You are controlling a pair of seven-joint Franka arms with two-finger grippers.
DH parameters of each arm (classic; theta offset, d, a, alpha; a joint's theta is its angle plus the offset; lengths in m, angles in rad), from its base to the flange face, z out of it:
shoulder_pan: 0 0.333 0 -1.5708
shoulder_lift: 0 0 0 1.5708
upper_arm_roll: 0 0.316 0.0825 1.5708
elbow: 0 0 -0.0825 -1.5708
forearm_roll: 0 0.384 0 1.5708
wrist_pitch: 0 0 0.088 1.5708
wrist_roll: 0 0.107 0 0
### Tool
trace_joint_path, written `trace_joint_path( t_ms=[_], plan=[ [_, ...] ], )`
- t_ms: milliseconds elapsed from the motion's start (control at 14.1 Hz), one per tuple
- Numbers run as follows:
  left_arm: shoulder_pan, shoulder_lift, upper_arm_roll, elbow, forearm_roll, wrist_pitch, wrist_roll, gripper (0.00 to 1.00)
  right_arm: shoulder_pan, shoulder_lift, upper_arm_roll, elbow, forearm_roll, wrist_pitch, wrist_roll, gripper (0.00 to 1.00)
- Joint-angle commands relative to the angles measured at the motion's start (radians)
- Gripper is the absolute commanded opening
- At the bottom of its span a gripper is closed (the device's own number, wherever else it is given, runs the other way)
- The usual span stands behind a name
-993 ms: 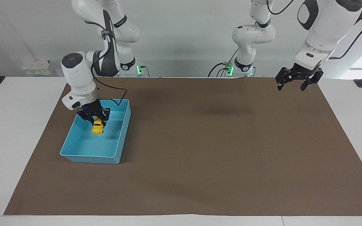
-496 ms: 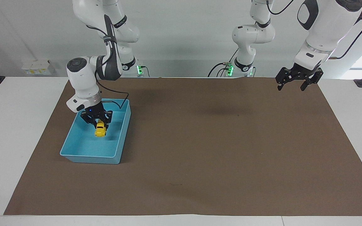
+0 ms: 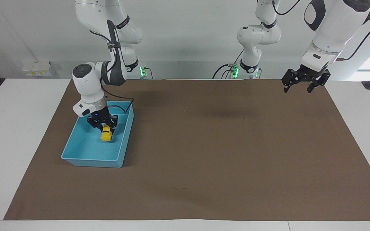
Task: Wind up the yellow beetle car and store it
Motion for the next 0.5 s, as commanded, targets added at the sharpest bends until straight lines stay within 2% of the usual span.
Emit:
trace_joint_path(
  t_ms=[0,213,284,355,425],
  plan=[
    [0.010,0.006,-0.003,0.021,-0.006,-0.013,0.007,1.00,-0.011,-0.004,0.009,-0.035,0.035,0.052,-0.049,0.00],
    [0.010,0.006,-0.003,0.021,-0.005,-0.013,0.007,1.00,-0.017,0.008,0.009,-0.055,0.035,0.078,-0.049,0.01],
    [0.010,0.006,-0.003,0.021,-0.006,-0.013,0.007,1.00,-0.017,0.008,0.007,-0.053,0.035,0.077,-0.049,0.29],
    [0.010,0.006,-0.003,0.021,-0.006,-0.013,0.007,1.00,-0.017,0.010,0.009,-0.049,0.035,0.072,-0.049,0.99],
    [0.010,0.008,-0.003,0.021,-0.005,-0.013,0.007,1.00,-0.008,0.012,0.007,-0.049,0.035,0.069,-0.048,1.00]
  ],
)
